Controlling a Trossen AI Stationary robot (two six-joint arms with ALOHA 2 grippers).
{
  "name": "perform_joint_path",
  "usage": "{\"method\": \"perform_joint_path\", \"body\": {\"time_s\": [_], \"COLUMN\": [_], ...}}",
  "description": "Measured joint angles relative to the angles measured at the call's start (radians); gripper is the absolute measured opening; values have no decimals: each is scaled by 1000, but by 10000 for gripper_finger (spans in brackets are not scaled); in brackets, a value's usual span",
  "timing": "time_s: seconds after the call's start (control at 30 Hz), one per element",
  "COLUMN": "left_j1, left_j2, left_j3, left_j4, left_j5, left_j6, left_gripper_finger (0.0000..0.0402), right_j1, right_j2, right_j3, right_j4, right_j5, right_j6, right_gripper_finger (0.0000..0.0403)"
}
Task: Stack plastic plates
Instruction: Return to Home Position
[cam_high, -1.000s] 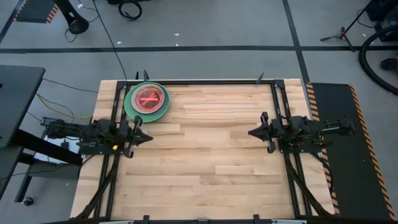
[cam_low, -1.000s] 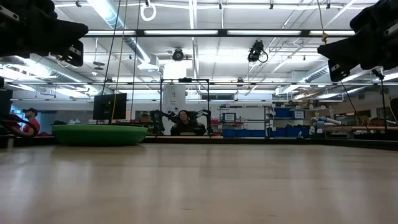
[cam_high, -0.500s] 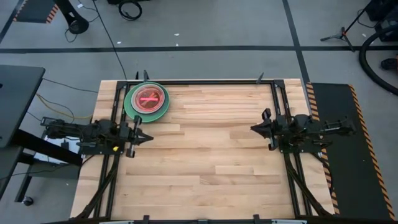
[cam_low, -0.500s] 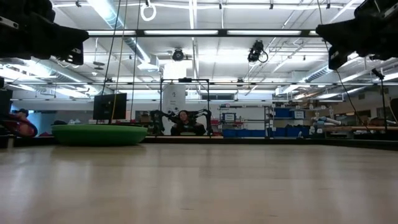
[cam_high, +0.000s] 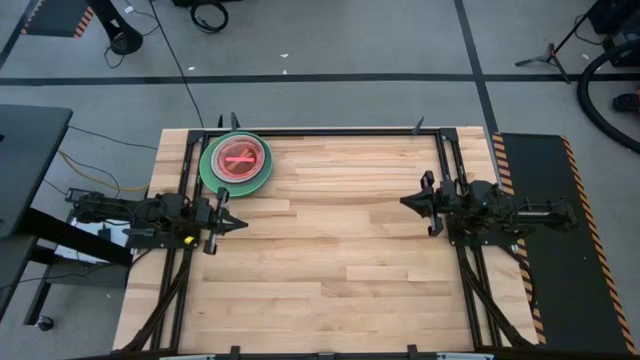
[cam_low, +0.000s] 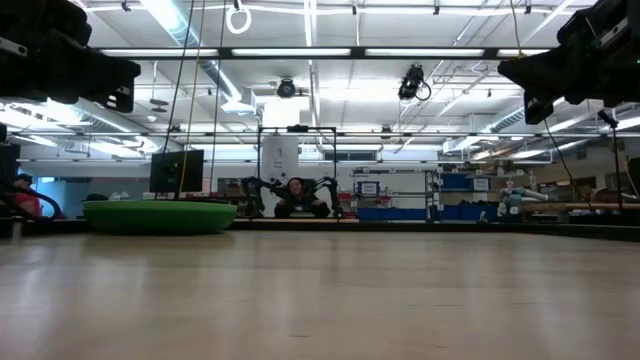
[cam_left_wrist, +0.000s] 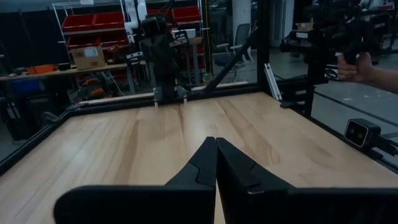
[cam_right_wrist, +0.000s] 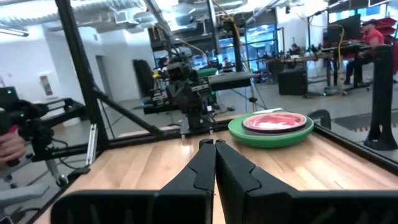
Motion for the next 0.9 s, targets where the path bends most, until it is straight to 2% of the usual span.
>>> {"method": "perform_joint_path", "body": {"time_s": [0.23, 0.37, 0.53, 0.6, 0.9], "left_j1": [0, 0, 0, 0, 0], "left_j2": [0, 0, 0, 0, 0], "left_j3": [0, 0, 0, 0, 0], "left_j4": [-1, -2, 11, 45, 91], "left_j5": [0, 0, -22, -45, -78], "left_j6": [10, -84, -156, -156, -151], "left_gripper_finger": [9, 9, 8, 6, 7], "right_j1": [0, 0, -15, -29, -96], "right_j2": [1, 1, -5, -14, -11], "right_j3": [0, 0, 0, 0, 0], "right_j4": [-81, -103, -80, -83, -97], "right_j5": [23, 13, -204, -259, -220], "right_j6": [-6, 65, 44, 62, 55], "right_gripper_finger": [20, 20, 21, 19, 19]}}
